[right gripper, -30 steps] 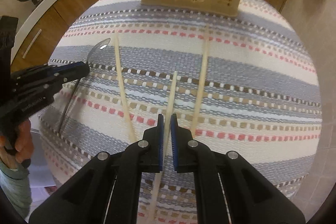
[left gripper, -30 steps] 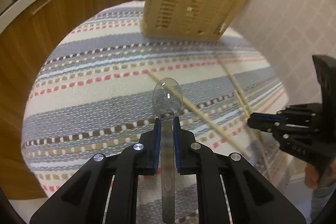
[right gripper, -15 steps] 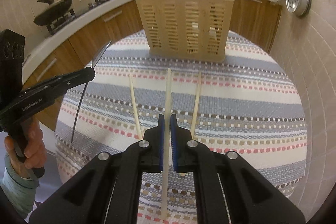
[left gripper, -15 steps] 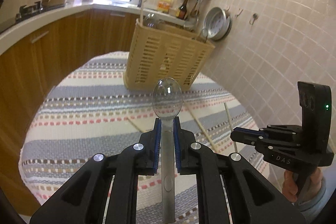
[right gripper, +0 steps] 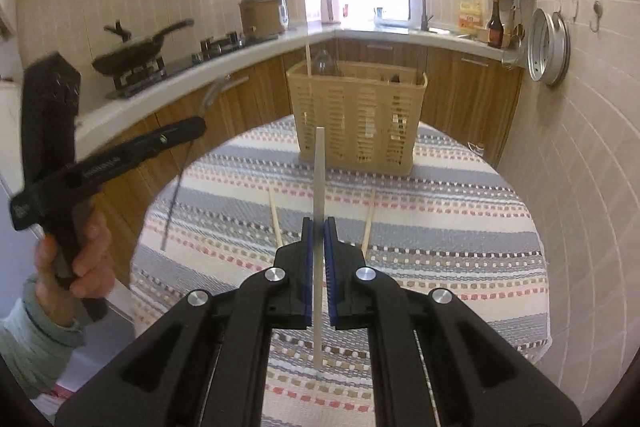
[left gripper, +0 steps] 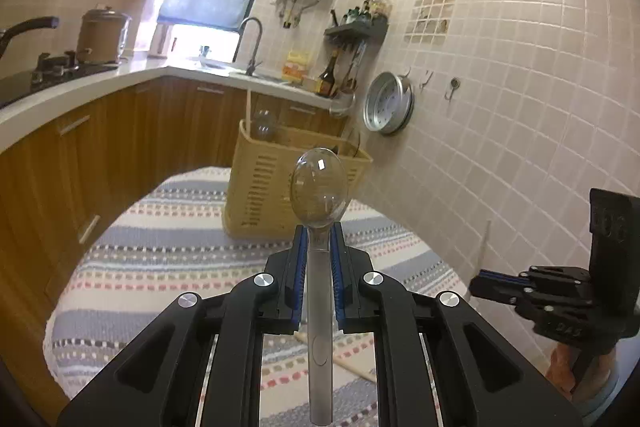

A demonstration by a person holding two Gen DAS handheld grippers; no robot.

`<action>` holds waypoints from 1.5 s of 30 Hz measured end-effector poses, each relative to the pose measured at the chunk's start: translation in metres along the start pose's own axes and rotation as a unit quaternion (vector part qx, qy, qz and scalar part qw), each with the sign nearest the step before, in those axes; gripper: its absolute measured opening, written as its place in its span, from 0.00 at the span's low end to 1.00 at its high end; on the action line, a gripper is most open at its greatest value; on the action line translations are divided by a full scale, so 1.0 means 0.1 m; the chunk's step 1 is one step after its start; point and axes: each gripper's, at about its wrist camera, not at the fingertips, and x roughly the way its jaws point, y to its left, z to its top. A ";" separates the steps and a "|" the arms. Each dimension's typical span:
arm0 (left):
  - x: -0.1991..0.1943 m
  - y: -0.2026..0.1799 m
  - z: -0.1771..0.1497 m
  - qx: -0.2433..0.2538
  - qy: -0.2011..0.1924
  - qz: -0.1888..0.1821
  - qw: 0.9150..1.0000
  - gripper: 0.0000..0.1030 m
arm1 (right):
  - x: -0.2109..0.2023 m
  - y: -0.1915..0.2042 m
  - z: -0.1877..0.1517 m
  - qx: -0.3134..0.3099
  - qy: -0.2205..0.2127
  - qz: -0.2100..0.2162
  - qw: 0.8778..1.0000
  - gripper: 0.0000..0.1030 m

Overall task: Organize utensils
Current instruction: 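Carry the chopstick and spoon over the holder and open both tools to drop them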

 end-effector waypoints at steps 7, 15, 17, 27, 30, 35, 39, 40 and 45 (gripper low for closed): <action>-0.04 -0.03 0.20 0.013 -0.042 0.008 0.999 0.09 | -0.19 0.00 0.23 -0.002 -0.054 -0.018 0.998 0.04; -0.06 -0.18 0.60 0.079 -0.109 0.045 0.990 0.09 | -0.26 -0.09 0.67 0.009 -0.103 -0.024 0.994 0.04; -0.02 -0.20 0.76 0.093 -0.132 0.050 0.986 0.09 | -0.26 -0.09 0.81 0.006 -0.114 -0.026 0.993 0.04; 0.49 0.04 1.34 0.072 -0.182 0.006 0.981 0.09 | -0.01 -0.18 1.47 0.000 -0.159 -0.029 0.987 0.04; 0.74 0.19 1.46 0.062 -0.182 -0.006 0.981 0.09 | 0.12 -0.21 1.64 -0.004 -0.165 -0.022 0.986 0.04; 1.10 0.36 1.55 0.047 -0.178 -0.008 0.983 0.09 | 0.35 -0.26 1.90 -0.007 -0.179 -0.022 0.984 0.04; 1.35 0.46 1.56 0.047 -0.168 -0.002 0.985 0.09 | 0.55 -0.32 2.00 0.000 -0.185 -0.018 0.983 0.04; 1.39 0.46 1.55 0.049 -0.166 0.003 0.985 0.09 | 0.60 -0.34 2.02 0.002 -0.185 -0.018 0.983 0.04; 1.58 0.53 1.46 0.051 -0.160 0.010 0.986 0.09 | 0.93 -0.46 2.07 0.015 -0.170 -0.018 0.985 0.04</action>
